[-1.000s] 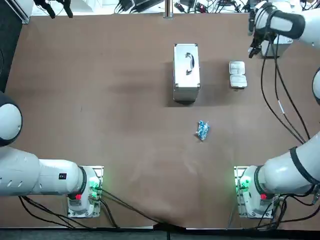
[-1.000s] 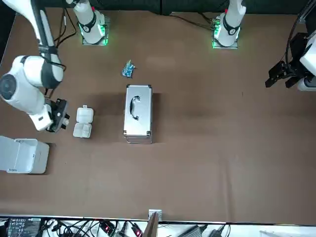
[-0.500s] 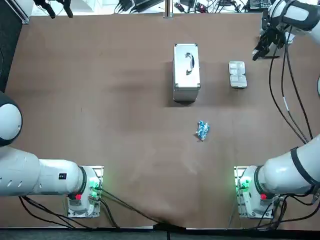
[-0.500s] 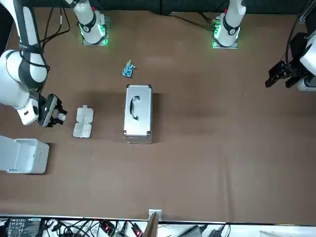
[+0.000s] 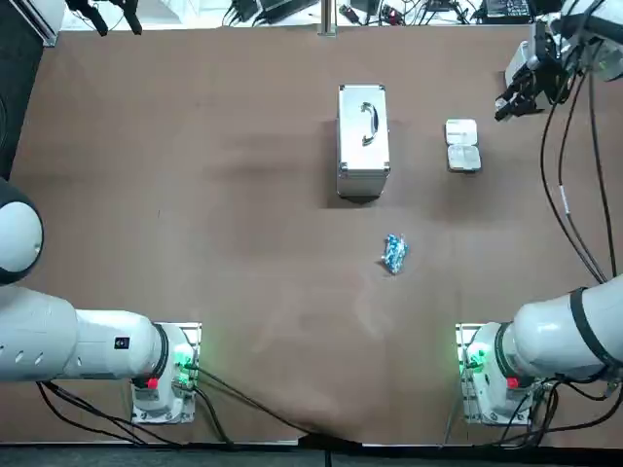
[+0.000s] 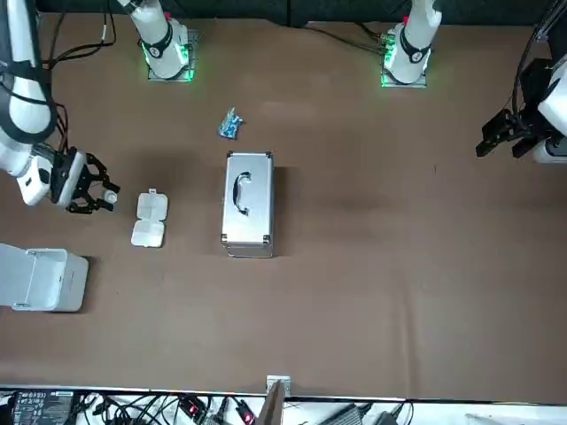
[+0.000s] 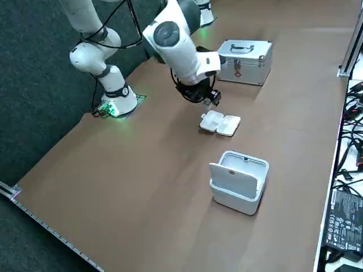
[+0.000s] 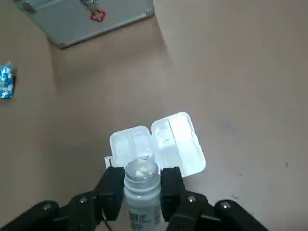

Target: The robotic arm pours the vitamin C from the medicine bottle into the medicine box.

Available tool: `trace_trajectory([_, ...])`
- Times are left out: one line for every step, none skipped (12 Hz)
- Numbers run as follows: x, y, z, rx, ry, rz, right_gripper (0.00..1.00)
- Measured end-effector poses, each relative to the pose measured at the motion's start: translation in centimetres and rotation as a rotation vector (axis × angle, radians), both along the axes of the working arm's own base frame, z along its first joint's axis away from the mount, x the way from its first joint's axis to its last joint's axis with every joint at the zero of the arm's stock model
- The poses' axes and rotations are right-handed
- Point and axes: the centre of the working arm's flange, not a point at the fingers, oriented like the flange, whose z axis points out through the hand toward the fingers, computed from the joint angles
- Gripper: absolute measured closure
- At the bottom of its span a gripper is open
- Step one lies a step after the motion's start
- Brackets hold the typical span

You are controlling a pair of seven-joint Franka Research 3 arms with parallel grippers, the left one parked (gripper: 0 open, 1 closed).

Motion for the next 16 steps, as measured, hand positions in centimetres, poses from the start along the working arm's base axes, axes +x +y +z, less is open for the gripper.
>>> trace_trajectory([-0.7, -1.4, -0.3, 0.078, -0.027, 0.014, 0.57])
trace_trajectory([-1.1, -2.0, -0.6, 0.123, -0.036, 0.018, 0.57])
trace_trajectory([-1.5, -2.6, -1.0, 0.162, -0.052, 0.023, 0.57])
trace_trajectory([-1.7, -3.2, -1.4, 0.191, -0.073, 0.027, 0.57])
trace_trajectory([-1.9, -3.9, -1.9, 0.213, -0.089, 0.028, 0.57])
trace_trajectory([-2.1, -4.6, -2.4, 0.235, -0.101, 0.026, 0.57])
trace_trajectory([-2.4, -5.3, -2.9, 0.262, -0.114, 0.018, 0.57])
trace_trajectory([-2.6, -6.1, -3.6, 0.296, -0.133, 0.008, 0.57])
trace_trajectory([-3.0, -6.9, -4.3, 0.331, -0.155, -0.003, 0.57])
trace_trajectory([-3.3, -7.8, -5.2, 0.364, -0.175, -0.018, 0.57])
trace_trajectory([-3.7, -8.8, -6.3, 0.394, -0.199, -0.033, 0.57])
trace_trajectory([-4.2, -9.8, -7.5, 0.423, -0.224, -0.049, 0.57])
trace_trajectory([-4.8, -10.7, -8.9, 0.452, -0.242, -0.065, 0.57])
trace_trajectory([-5.3, -11.3, -10.3, 0.484, -0.254, -0.075, 0.57])
trace_trajectory([-5.8, -11.8, -11.6, 0.508, -0.261, -0.081, 0.57])
trace_trajectory([-6.2, -12.1, -12.7, 0.522, -0.264, -0.086, 0.57])
